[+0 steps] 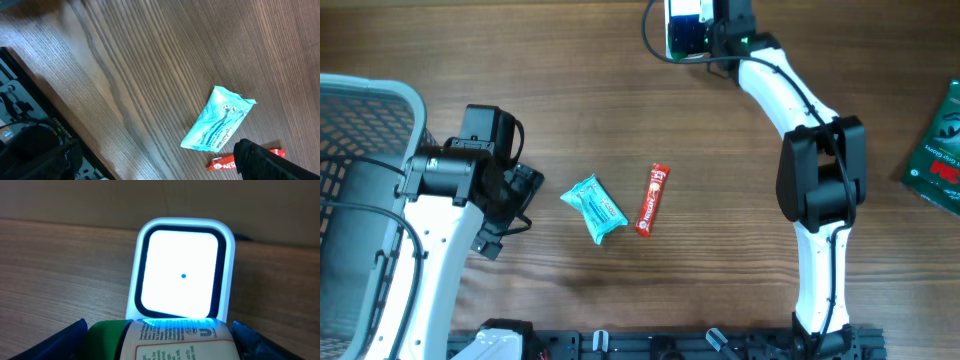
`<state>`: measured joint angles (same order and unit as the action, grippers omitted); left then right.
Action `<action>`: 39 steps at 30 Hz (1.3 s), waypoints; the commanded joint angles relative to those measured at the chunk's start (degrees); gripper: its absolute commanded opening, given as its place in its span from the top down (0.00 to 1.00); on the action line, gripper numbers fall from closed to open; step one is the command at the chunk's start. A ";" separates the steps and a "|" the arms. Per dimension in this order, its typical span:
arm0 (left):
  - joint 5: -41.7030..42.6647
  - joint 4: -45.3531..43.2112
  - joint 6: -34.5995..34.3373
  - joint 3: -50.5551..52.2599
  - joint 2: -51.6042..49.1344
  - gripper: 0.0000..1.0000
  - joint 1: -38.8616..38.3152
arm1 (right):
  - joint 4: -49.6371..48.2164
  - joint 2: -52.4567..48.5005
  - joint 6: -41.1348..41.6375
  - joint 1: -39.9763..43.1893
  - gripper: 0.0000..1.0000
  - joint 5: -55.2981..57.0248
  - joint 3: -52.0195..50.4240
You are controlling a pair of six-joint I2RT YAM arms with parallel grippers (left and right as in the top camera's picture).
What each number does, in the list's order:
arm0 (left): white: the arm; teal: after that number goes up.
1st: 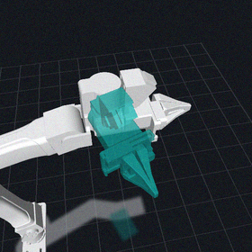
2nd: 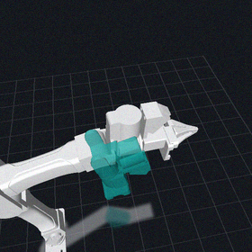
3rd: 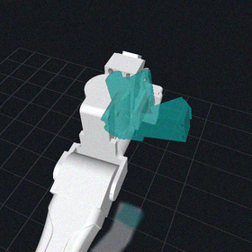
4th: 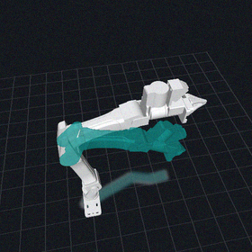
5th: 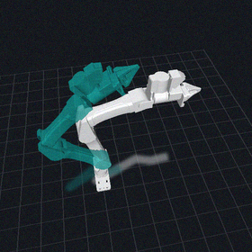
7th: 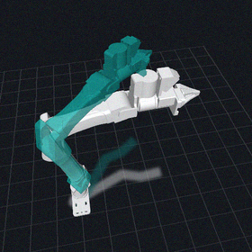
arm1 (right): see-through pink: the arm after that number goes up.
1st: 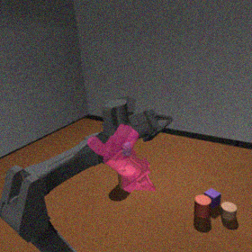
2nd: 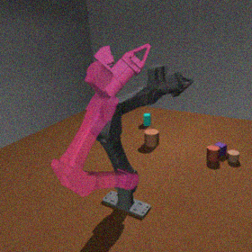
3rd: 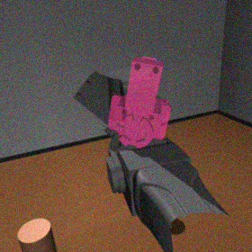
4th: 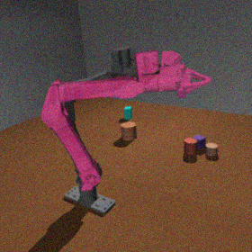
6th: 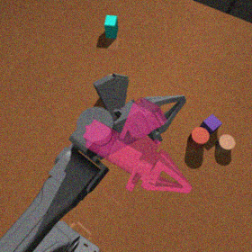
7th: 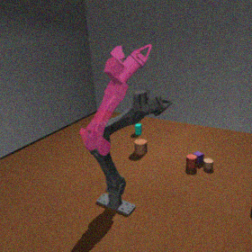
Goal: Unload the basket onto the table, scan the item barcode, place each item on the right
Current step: 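Carry the jar off the table's right side and release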
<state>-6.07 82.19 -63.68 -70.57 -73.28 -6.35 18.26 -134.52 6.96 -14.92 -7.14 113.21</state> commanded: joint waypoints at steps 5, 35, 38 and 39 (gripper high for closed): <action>0.04 0.04 0.26 -0.74 0.52 0.00 0.26 | 28.63 1.40 2.34 3.85 0.16 1.62 10.23; 0.04 0.04 0.26 -0.74 0.52 0.00 0.26 | 31.93 20.61 14.47 44.78 0.00 11.08 10.71; 0.04 0.04 0.26 -0.74 0.52 0.00 0.26 | 34.84 27.58 18.10 39.80 0.00 6.27 10.71; 0.04 0.04 0.26 -0.74 0.52 0.00 0.26 | 37.55 29.31 20.44 36.68 0.00 2.54 10.71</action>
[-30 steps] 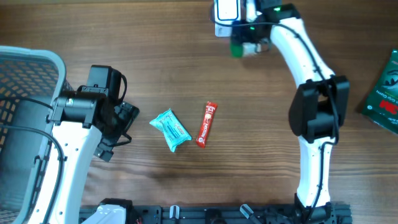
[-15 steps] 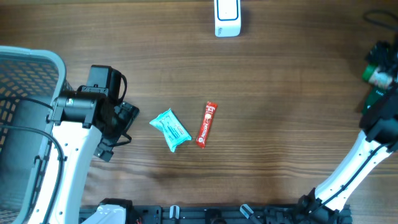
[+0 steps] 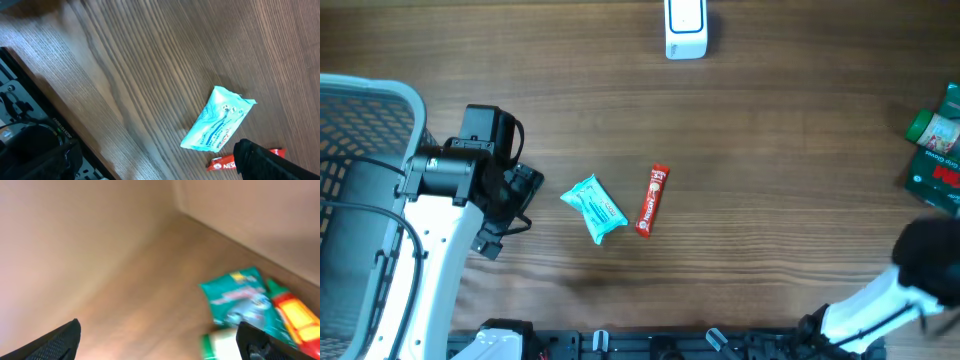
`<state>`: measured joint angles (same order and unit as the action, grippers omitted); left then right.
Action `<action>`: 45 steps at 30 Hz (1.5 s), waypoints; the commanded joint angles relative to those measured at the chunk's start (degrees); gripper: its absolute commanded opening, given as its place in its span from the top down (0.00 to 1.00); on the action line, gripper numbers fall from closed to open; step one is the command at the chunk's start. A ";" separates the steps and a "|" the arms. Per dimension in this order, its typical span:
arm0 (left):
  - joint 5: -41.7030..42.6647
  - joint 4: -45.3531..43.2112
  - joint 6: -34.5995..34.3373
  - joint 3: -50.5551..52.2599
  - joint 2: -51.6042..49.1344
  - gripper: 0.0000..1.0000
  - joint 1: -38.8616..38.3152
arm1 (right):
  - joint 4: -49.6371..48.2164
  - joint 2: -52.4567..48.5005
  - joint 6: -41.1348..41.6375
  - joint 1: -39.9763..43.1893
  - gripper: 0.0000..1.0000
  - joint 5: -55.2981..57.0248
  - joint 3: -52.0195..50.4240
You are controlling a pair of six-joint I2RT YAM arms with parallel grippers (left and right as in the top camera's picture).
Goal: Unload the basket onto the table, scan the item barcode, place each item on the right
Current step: 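Carry the jar off the table's right side and release, then move the right gripper to the red Nescafe sachet and grasp it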
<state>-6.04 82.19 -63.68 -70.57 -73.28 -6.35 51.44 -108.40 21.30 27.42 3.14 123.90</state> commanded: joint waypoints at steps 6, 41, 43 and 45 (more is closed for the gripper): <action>0.02 0.04 0.26 -0.74 0.52 0.00 0.26 | 21.27 2.56 8.90 -23.63 0.01 -17.33 -2.91; 0.02 0.04 0.26 -0.74 0.52 0.00 0.26 | -3.08 -14.58 35.19 -72.91 0.95 0.81 -44.35; 0.02 0.04 0.26 -0.74 0.52 0.00 0.26 | -1.16 -13.38 29.94 -71.32 0.96 -3.13 -42.23; 0.02 0.04 0.26 -0.74 0.52 0.00 0.26 | 0.72 -10.54 24.59 -68.81 0.96 -8.31 -40.52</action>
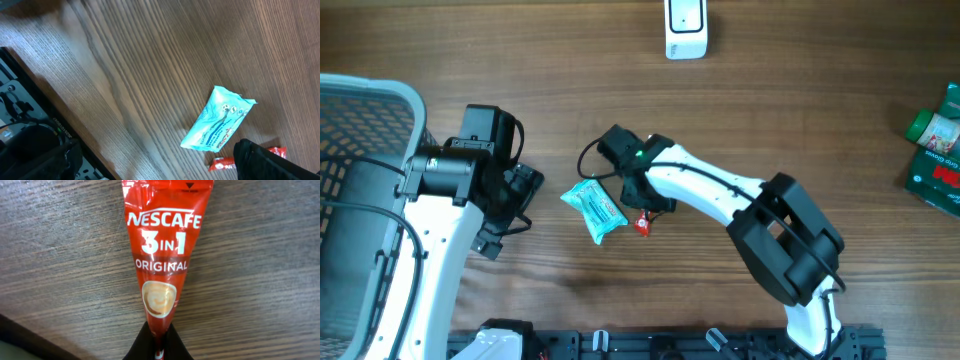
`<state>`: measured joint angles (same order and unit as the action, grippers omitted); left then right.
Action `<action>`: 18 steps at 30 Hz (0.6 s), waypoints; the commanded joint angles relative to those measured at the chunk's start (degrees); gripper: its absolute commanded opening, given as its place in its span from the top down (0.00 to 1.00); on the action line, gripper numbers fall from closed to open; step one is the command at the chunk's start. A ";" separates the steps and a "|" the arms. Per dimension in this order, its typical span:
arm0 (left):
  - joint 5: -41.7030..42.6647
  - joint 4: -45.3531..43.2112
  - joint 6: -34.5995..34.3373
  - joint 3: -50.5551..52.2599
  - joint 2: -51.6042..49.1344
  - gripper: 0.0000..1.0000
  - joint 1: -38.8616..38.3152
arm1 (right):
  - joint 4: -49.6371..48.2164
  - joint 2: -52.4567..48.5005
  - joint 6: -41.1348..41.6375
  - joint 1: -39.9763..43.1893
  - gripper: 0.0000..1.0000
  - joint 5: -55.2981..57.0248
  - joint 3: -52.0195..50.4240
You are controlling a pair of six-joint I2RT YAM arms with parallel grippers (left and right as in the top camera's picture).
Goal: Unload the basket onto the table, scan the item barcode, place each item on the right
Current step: 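Move the right gripper to the red Nescafe sachet and grasp it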
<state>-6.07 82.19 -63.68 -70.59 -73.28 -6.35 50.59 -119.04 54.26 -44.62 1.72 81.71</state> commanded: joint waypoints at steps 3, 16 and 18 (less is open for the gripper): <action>0.04 0.04 0.28 -0.72 0.52 0.00 0.26 | -1.09 7.15 -26.99 7.85 0.96 -22.21 1.77; 0.04 0.04 0.26 -0.72 0.52 0.00 0.26 | 5.77 23.58 -89.48 18.29 0.96 -86.05 1.75; 0.04 0.04 0.28 -0.72 0.52 0.00 0.26 | 4.55 23.58 -89.68 18.29 0.96 -91.14 1.75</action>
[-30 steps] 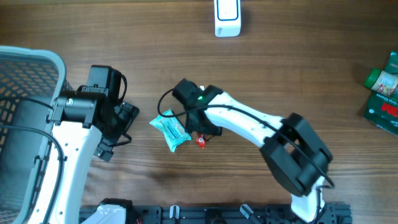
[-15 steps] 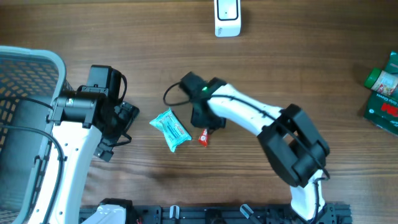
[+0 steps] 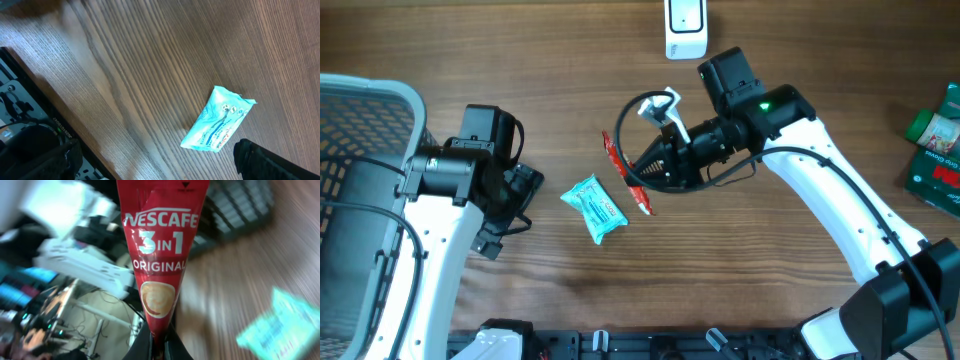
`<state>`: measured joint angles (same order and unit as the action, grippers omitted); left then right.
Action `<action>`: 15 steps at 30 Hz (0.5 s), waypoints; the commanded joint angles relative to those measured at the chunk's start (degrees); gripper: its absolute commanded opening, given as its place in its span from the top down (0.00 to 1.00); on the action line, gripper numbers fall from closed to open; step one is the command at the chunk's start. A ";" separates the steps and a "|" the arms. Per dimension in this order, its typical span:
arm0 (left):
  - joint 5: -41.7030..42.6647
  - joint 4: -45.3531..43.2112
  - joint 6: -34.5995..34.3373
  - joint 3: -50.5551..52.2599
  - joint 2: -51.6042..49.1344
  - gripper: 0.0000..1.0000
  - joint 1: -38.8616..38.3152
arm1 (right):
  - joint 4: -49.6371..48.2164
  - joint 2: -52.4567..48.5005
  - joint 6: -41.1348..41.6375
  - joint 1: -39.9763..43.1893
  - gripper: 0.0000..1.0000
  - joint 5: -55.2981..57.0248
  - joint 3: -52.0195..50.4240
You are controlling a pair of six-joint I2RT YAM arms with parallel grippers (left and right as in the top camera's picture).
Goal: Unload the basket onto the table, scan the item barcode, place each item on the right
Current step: 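Move the right gripper to the red Nescafe sachet and grasp it, then lift the Nescafe sachet and hold it up at the scanner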
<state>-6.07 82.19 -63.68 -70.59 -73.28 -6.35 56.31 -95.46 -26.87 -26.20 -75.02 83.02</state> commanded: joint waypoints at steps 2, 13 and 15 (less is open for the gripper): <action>0.04 0.04 0.28 -0.72 0.52 0.00 0.26 | -2.67 0.00 -5.07 -0.13 0.95 -17.99 0.44; 0.04 0.04 0.28 -0.72 0.52 0.00 0.26 | -13.11 0.59 -6.58 -0.39 0.95 -17.97 0.44; 0.04 0.04 0.26 -0.72 0.52 0.00 0.26 | -19.89 1.07 -13.07 -1.25 0.95 -17.97 0.44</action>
<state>-6.07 82.19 -63.68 -70.59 -73.28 -6.35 42.13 -95.46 -26.63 -26.35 -89.34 82.96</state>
